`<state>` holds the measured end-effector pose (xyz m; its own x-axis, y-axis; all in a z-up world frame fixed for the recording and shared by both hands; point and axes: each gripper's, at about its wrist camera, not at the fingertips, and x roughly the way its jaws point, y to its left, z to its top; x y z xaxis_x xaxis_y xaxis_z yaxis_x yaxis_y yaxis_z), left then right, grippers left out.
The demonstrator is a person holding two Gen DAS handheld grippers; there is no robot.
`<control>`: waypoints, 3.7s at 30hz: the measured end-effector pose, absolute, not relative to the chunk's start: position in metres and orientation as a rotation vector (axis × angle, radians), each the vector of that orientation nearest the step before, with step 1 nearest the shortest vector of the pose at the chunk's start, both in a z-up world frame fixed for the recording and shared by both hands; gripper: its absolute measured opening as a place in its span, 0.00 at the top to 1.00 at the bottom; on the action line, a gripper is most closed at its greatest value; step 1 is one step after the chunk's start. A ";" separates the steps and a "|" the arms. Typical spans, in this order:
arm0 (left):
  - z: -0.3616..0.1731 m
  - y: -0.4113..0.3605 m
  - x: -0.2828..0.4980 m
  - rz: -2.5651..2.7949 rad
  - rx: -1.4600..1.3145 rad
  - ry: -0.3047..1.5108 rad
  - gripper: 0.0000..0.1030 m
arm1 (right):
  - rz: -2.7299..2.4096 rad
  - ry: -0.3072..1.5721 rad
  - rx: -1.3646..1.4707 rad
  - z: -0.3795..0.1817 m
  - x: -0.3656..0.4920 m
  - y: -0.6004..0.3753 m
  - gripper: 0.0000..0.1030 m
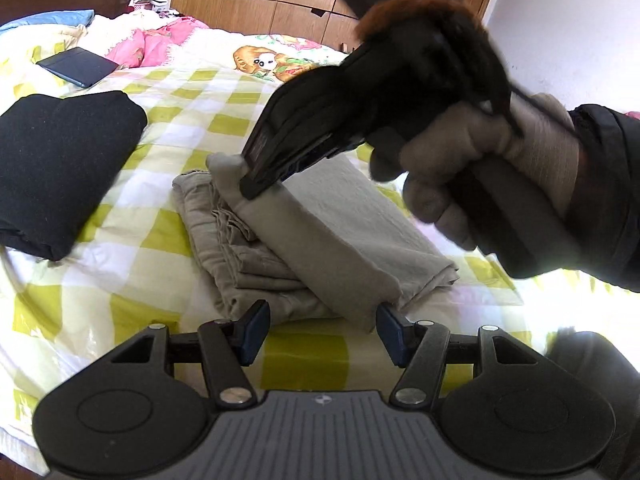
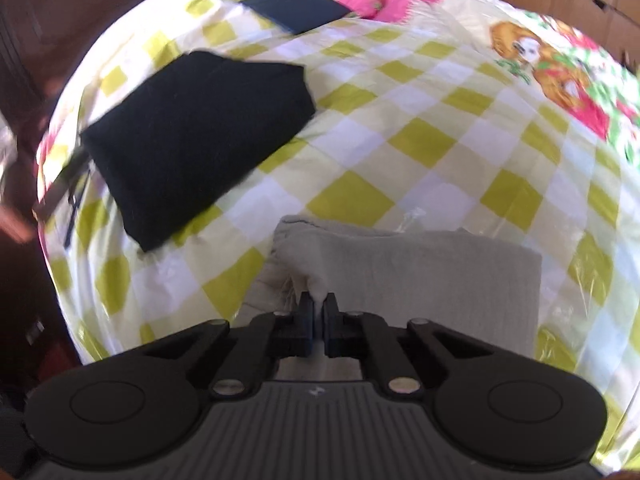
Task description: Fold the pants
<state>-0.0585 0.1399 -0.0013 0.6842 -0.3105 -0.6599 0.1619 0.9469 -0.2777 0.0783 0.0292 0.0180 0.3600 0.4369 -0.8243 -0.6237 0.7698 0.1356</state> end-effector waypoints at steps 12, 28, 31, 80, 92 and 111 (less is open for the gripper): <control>0.020 0.093 -0.048 -0.232 -0.103 0.696 0.26 | 0.682 0.921 0.062 0.058 0.082 -0.031 0.96; 0.007 0.157 -0.021 -0.111 -0.295 0.711 0.77 | 0.732 0.966 -0.015 0.028 0.117 0.053 0.94; -0.023 0.170 -0.017 -0.080 -0.341 0.791 0.77 | 0.746 1.039 -0.065 -0.011 0.116 0.072 0.87; -0.033 0.151 0.038 -0.109 -0.175 0.894 0.42 | 0.702 1.109 0.526 -0.065 0.117 -0.160 0.86; -0.034 0.051 0.081 -0.304 -0.083 0.883 0.43 | 0.474 1.024 0.499 -0.047 0.122 -0.258 0.87; -0.041 -0.011 0.145 -0.396 0.031 0.877 0.43 | 0.360 0.964 0.526 -0.057 0.157 -0.302 0.87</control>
